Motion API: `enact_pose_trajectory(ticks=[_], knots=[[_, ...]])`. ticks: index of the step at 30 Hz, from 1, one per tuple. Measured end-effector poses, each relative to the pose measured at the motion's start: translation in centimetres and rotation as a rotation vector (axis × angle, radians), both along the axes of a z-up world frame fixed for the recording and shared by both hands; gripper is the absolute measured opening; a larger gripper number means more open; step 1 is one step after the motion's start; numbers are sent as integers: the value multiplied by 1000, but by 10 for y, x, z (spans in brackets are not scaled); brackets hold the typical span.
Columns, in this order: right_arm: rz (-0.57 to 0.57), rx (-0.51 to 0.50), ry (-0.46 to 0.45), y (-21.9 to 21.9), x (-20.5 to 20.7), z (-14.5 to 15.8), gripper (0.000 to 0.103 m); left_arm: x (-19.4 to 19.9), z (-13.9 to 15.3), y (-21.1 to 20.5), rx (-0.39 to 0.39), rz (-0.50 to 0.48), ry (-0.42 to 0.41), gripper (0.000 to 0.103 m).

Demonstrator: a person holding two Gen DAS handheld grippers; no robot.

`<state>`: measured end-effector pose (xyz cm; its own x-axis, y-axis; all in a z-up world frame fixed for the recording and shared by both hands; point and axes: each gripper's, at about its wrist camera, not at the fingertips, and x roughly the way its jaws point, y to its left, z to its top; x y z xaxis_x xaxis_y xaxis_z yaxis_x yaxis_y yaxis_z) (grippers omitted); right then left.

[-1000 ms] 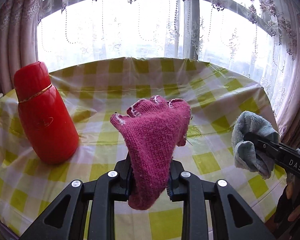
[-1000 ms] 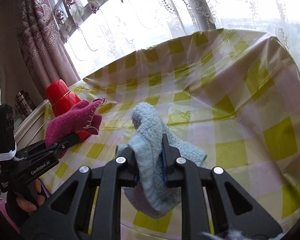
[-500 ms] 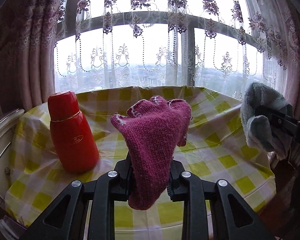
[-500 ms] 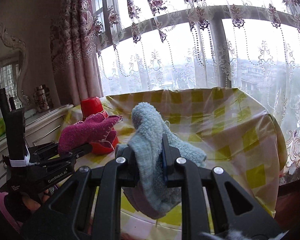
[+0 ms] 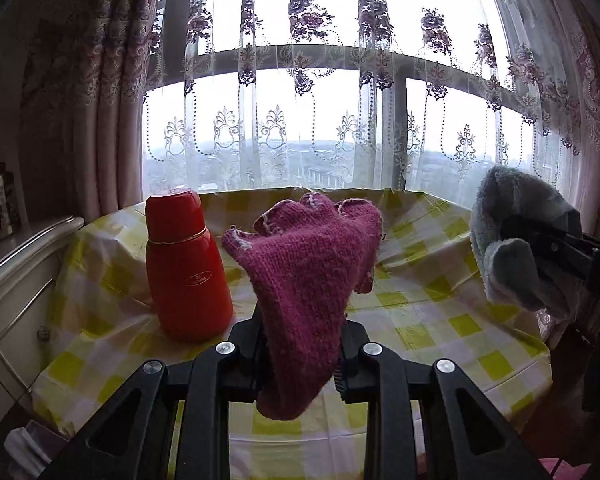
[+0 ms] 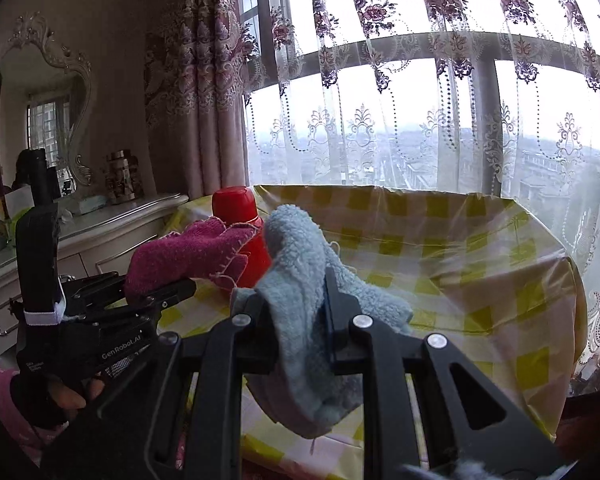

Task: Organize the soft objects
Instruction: 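Carry the pink glove with the left gripper while the right carries the blue towel into the box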

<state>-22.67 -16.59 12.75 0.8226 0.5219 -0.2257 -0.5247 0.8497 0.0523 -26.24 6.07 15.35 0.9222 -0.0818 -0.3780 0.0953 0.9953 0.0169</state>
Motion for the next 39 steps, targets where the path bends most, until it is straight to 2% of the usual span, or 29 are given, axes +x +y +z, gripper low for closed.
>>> enact_pose_trajectory(ticks=[6, 9, 14, 19, 26, 30, 33, 36, 37, 38, 39], knots=[[87, -42, -15, 27, -7, 9, 21, -9, 6, 17, 4, 31, -9, 28], [186, -71, 9, 50, -7, 12, 21, -16, 8, 31, 18, 63, -7, 28], [346, -136, 4, 102, -16, 11, 21, -42, 0, 71, 14, 181, 24, 29], [515, -208, 53, 159, -27, 4, 21, -77, -14, 118, -6, 329, 77, 29], [680, -367, 113, 234, -52, -19, 21, -128, -34, 179, -76, 508, 180, 29], [741, -477, 165, 271, -63, -40, 21, -147, -53, 204, -120, 554, 263, 29], [794, -551, 255, 296, -66, -62, 21, -155, -69, 213, -127, 577, 328, 30], [829, -627, 336, 315, -68, -84, 26, -164, -83, 227, -192, 591, 373, 49], [824, -647, 354, 320, -69, -91, 32, -167, -87, 231, -222, 594, 380, 65], [820, -660, 376, 322, -69, -96, 43, -171, -89, 236, -245, 601, 383, 82], [820, -663, 395, 323, -69, -101, 49, -175, -90, 239, -250, 615, 389, 88]])
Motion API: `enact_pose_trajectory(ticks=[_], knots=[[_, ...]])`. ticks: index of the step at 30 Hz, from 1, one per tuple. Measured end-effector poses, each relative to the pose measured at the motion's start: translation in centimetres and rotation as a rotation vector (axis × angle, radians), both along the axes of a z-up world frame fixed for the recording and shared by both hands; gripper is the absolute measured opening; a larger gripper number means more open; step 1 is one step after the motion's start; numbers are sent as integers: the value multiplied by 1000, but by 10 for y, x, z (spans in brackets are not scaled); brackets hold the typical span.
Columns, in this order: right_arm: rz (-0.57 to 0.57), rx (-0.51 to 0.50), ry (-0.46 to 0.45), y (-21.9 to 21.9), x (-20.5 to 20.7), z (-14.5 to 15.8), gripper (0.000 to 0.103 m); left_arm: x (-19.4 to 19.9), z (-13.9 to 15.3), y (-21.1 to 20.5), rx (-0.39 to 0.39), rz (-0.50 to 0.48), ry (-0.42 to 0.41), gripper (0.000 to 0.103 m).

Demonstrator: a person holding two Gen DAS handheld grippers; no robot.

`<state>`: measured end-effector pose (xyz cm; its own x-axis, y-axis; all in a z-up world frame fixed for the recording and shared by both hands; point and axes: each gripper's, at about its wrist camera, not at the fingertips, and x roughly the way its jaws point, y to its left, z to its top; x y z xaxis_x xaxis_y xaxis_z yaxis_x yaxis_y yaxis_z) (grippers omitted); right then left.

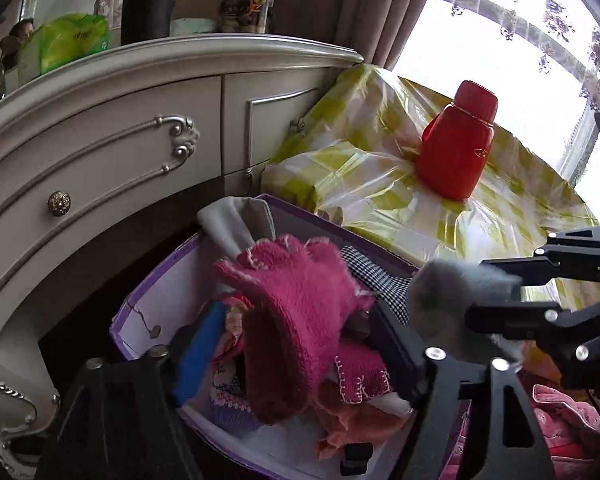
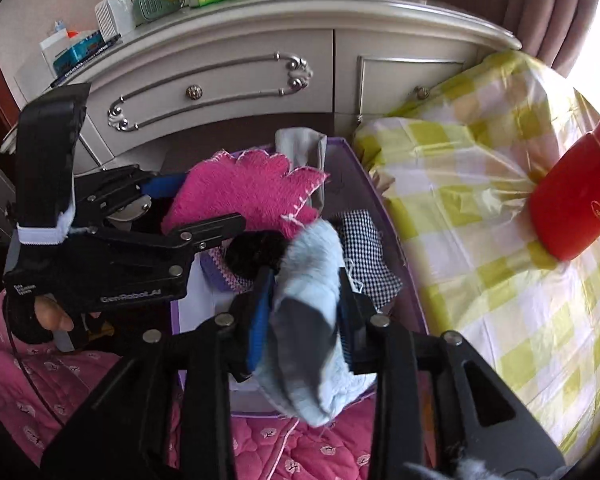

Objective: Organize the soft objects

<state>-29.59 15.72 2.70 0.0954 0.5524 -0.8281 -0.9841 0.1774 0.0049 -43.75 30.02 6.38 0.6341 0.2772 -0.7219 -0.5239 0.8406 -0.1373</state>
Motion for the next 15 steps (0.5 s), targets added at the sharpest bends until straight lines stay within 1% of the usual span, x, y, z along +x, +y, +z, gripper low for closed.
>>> enact_pose_trajectory(ticks=[1, 2, 5, 6, 7, 8, 10, 12, 13, 14, 15], knots=[[-4, -1, 11, 0, 0, -2, 58, -4, 1, 3, 13, 17, 3, 91], [-7, -1, 18, -1, 0, -5, 63, -8, 4, 3, 36, 32, -7, 91], [-14, -14, 35, -2, -3, -8, 70, -18, 21, 3, 131, 96, -34, 91], [-16, -15, 45, -3, -3, -10, 70, -22, 28, 2, 151, 108, -47, 91], [-19, -15, 54, -5, -5, -9, 71, -23, 35, 2, 157, 110, -60, 95], [-22, -18, 62, -7, -7, -10, 73, -24, 41, 1, 153, 108, -68, 103], [-34, -24, 73, -8, -9, -13, 74, -23, 44, 2, 119, 96, -80, 103], [-31, -38, 76, -8, -13, -18, 74, -21, 33, 5, 55, 90, -68, 103], [-29, -48, 77, -8, -15, -21, 74, -21, 26, 7, 40, 114, -72, 103], [-28, -61, 75, -7, -17, -25, 74, -18, 18, 10, 46, 155, -62, 103], [-26, -77, 66, -7, -18, -28, 74, -14, 10, 13, 47, 189, -19, 103]])
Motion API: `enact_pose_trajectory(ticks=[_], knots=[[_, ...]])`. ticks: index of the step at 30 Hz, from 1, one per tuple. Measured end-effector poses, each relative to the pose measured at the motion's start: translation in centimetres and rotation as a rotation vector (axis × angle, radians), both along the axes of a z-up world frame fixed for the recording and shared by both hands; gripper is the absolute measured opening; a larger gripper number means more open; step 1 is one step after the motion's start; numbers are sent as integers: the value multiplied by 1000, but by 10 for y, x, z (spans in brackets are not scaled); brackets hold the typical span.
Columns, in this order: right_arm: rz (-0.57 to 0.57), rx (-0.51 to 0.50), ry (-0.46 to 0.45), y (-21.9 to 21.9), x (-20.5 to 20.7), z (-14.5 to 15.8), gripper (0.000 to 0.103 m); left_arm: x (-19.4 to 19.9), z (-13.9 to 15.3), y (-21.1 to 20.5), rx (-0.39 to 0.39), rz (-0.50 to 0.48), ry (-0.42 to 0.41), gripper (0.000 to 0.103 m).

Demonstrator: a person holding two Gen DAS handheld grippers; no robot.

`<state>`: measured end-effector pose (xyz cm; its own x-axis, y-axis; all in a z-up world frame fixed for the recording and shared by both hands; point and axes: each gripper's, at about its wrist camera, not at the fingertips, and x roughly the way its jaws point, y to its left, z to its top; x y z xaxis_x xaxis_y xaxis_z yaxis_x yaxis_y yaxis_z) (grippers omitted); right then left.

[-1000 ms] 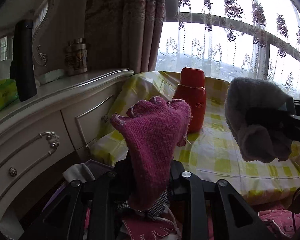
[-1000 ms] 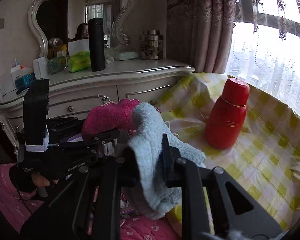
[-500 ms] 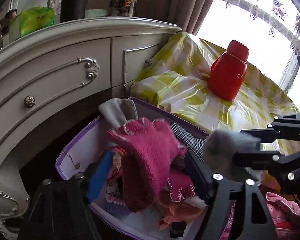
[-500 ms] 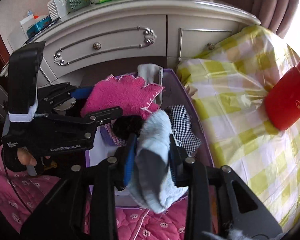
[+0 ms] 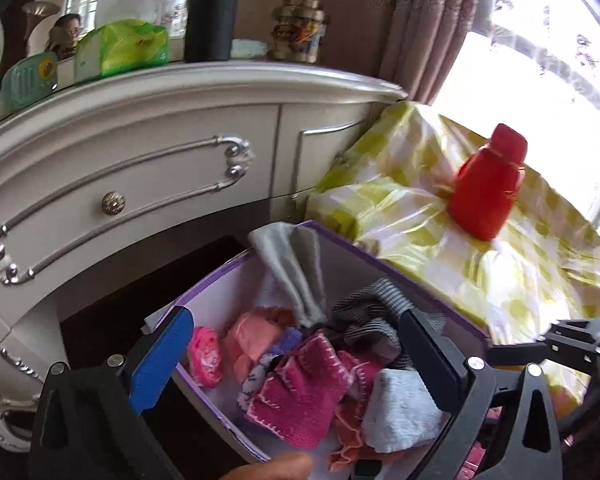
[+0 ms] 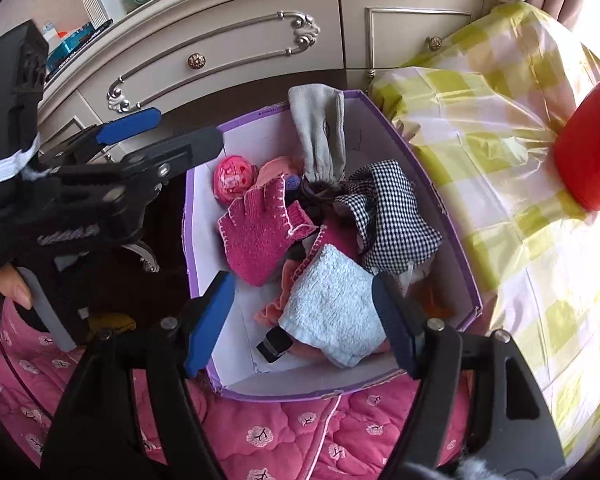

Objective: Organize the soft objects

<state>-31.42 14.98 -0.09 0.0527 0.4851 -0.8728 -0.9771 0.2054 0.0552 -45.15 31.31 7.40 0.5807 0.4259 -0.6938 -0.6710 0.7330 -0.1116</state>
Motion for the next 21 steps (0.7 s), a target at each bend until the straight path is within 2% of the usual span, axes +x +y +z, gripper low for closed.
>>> enact_pose_trajectory(ticks=[3, 7, 12, 21], knots=[[2, -24, -23, 0, -2, -6, 74, 6, -17, -2, -1, 1, 58, 103], [-36, -41, -12, 2, 5, -11, 74, 10, -27, -12, 14, -37, 124, 103], [-78, -67, 5, 1, 12, -18, 74, 8, -31, -12, -26, -33, 133, 103], [-89, -75, 14, 2, 12, -22, 74, 10, -33, -13, -37, -31, 144, 103]])
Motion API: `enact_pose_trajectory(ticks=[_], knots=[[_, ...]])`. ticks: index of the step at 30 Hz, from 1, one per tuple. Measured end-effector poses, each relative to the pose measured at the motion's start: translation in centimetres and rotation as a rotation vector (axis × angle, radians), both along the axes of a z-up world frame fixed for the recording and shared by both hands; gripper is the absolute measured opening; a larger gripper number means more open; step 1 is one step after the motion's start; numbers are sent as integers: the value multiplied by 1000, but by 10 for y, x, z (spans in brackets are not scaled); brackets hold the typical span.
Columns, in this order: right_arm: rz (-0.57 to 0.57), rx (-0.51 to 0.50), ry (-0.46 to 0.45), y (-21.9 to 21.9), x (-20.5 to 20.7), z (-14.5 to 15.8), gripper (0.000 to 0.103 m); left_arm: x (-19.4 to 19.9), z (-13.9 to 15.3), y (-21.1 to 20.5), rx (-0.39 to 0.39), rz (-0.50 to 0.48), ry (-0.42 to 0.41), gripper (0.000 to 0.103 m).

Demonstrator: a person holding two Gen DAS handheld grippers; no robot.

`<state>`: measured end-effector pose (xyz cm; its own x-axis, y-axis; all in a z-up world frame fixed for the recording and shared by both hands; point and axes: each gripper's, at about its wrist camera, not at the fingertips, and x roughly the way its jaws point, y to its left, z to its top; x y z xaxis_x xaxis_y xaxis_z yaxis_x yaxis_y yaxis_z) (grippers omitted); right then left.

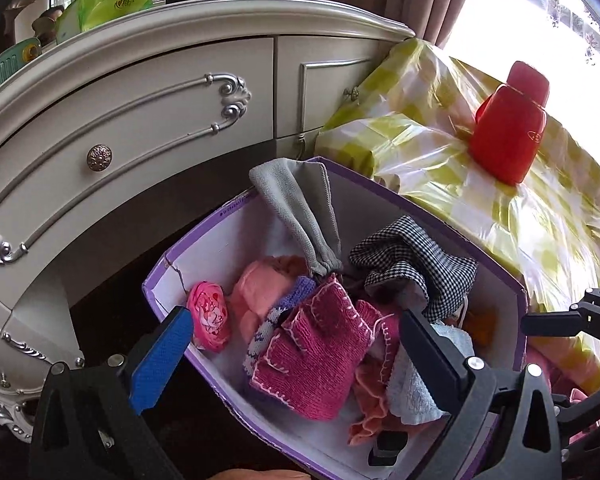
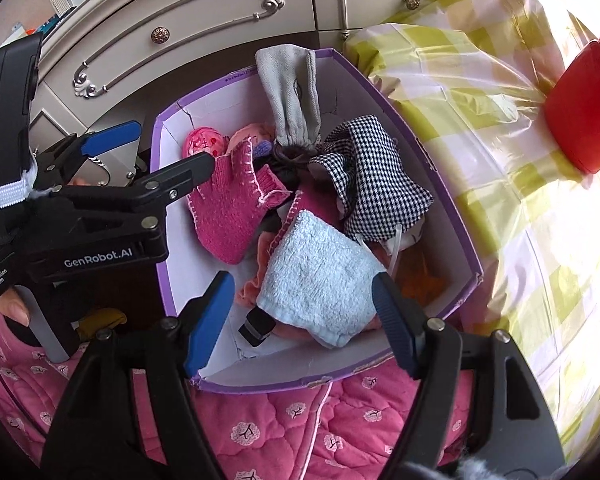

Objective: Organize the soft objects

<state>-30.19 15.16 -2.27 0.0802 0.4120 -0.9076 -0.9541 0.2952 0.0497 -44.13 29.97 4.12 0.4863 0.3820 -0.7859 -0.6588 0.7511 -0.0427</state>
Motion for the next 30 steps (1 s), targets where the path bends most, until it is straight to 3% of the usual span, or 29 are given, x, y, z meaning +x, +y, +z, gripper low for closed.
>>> enact_pose_trajectory(ticks=[30], knots=[[-16, -21, 22, 1, 2, -8, 74, 4, -1, -1, 8, -16, 22, 103]])
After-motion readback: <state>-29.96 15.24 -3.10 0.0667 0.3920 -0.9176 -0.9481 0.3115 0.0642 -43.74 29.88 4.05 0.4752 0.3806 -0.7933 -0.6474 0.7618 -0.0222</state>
